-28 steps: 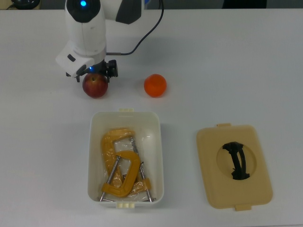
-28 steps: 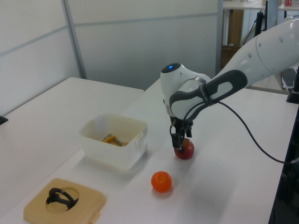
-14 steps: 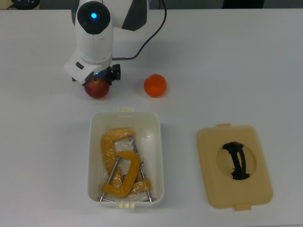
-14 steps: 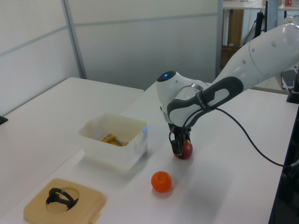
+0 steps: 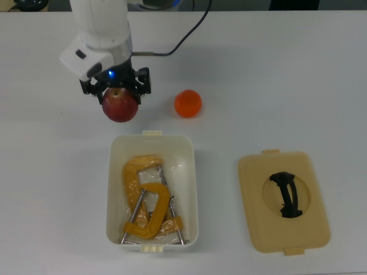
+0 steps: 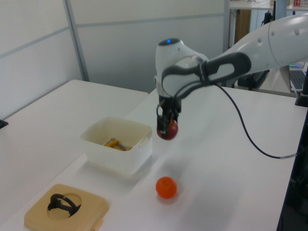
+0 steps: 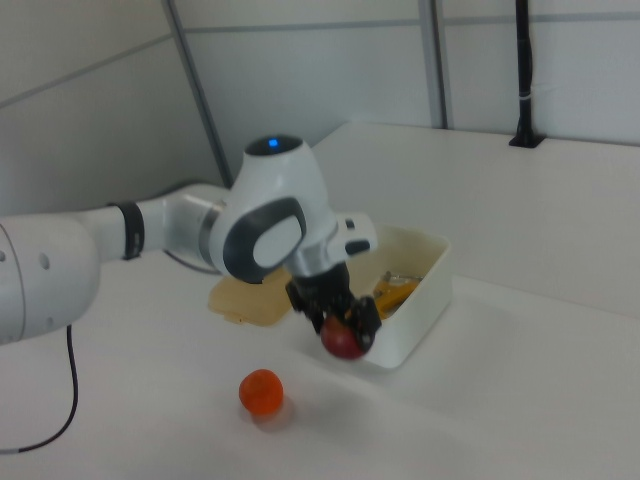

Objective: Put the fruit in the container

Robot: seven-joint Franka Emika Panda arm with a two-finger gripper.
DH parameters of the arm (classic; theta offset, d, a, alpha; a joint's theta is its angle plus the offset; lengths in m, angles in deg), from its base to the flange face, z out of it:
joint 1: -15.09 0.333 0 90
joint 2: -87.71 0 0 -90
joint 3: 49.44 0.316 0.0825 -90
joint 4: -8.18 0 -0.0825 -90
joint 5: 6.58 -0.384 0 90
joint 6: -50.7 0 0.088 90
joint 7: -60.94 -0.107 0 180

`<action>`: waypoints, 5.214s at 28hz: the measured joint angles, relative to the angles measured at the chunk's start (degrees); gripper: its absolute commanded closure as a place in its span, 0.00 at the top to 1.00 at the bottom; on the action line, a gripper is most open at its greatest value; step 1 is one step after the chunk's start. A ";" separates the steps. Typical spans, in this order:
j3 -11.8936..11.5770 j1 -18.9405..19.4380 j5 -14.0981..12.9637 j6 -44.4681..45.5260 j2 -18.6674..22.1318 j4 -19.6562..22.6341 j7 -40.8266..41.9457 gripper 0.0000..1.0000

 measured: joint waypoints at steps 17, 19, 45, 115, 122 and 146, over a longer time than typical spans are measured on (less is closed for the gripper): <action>5.88 0.33 -4.16 -14.28 -6.57 -6.10 -8.31 0.68; 5.87 0.31 -3.97 -14.67 -7.22 -6.28 -8.88 0.81; 7.79 3.88 0.69 14.41 -4.58 -7.70 -8.04 1.00; 7.42 7.71 5.99 17.33 -10.15 -16.69 -7.30 0.00; 7.32 4.10 3.47 9.43 -10.22 -18.14 -7.46 0.00; 5.72 1.07 3.13 8.57 -10.33 -18.48 -9.62 1.00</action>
